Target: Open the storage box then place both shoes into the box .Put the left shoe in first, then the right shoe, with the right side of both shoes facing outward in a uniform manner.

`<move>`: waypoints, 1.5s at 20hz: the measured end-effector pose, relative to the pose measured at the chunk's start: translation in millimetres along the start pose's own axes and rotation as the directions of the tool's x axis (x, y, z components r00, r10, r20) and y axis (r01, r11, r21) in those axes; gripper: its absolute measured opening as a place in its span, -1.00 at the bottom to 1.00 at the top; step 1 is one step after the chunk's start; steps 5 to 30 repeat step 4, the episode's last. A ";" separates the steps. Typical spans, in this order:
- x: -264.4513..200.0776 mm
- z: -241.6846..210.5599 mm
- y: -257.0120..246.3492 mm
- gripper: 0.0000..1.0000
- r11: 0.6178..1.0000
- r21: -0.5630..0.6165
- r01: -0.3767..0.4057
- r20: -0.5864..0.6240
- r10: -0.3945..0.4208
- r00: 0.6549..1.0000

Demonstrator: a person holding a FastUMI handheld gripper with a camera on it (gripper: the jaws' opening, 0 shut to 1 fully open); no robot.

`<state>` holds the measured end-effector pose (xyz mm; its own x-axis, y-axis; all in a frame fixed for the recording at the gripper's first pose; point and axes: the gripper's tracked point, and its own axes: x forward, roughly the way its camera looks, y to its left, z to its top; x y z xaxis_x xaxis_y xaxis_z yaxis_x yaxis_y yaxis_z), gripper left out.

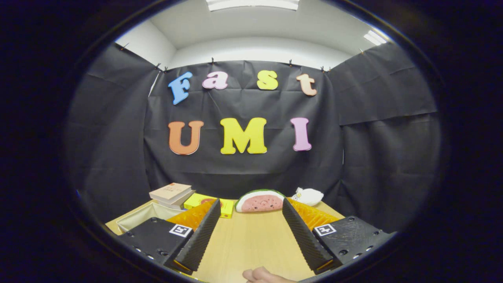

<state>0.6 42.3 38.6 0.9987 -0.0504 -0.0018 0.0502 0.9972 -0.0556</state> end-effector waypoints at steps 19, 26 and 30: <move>0.9 -9.2 13.9 0.93 0.999 -0.019 -0.028 -0.028 0.027 0.999; 0.9 -9.2 13.9 0.93 0.999 -0.019 -0.028 -0.028 0.027 0.999; 0.9 -9.2 13.9 0.93 0.999 -0.019 -0.028 -0.028 0.027 0.999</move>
